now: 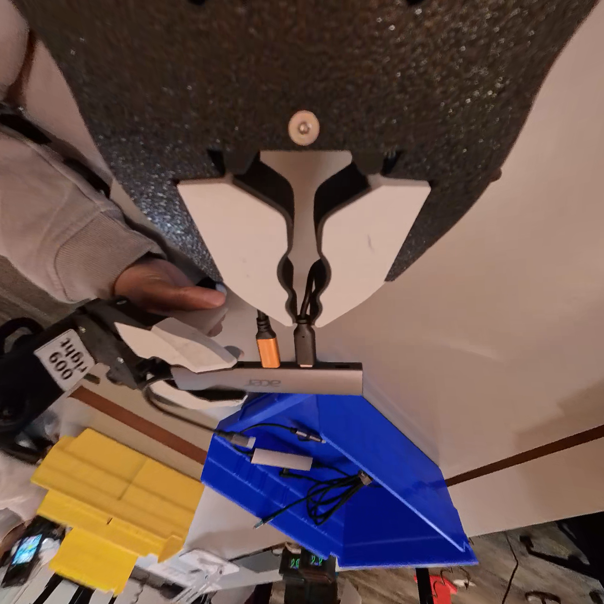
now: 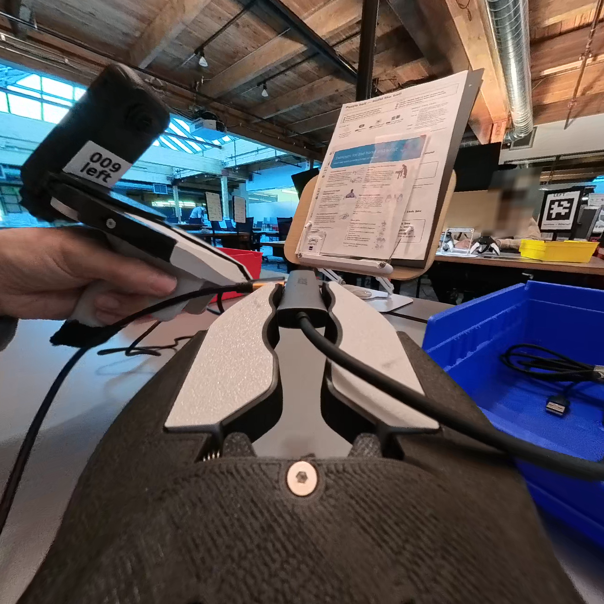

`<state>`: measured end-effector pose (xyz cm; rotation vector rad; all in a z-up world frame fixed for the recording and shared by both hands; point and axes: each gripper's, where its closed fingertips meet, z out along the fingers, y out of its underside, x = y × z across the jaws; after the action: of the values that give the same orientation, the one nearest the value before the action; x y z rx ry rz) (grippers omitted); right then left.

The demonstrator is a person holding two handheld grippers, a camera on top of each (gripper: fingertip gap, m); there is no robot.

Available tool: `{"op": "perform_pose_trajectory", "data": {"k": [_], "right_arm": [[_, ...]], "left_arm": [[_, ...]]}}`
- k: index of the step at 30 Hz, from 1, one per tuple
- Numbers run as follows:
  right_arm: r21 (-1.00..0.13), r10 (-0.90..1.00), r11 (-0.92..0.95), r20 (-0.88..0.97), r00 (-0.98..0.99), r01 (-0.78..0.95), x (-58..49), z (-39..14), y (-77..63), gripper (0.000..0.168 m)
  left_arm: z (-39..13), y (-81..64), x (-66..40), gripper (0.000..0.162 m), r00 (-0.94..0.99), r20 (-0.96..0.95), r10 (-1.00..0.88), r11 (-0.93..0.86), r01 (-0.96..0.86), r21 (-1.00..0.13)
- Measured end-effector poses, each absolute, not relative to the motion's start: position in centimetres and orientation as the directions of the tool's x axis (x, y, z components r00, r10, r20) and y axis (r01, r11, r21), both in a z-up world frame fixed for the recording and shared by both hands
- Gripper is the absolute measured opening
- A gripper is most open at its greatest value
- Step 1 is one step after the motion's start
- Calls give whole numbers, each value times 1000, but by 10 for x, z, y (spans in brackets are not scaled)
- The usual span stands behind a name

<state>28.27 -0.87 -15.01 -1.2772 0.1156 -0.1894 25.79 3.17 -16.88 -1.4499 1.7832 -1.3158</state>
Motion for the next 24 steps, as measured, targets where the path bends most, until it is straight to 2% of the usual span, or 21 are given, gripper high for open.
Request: {"op": "perform_pose_trajectory", "data": {"k": [7,10,16,19,24], "right_arm": [[-970,-129,242,-25,991,7,278,-154,-4,27],[-976,-145,216,2,989,34,276,-156,-1,27],[-964,-178,259,17,984,64,279,-152,-4,24],[-957,-228,272,36,973,100,285,-147,-12,24],[-930,-264,349,20,964,115,298,-113,-37,24]], "left_arm": [[-160,36,258,6,-293,27,-956,91,-384,-919],[-166,39,257,6,-298,-41,-954,174,-434,-884],[-164,36,255,7,-314,-49,-948,174,-384,-907],[-150,43,243,35,-290,-45,-956,138,-310,-941],[-137,104,200,49,-146,-1,-989,29,-189,-982]]}}
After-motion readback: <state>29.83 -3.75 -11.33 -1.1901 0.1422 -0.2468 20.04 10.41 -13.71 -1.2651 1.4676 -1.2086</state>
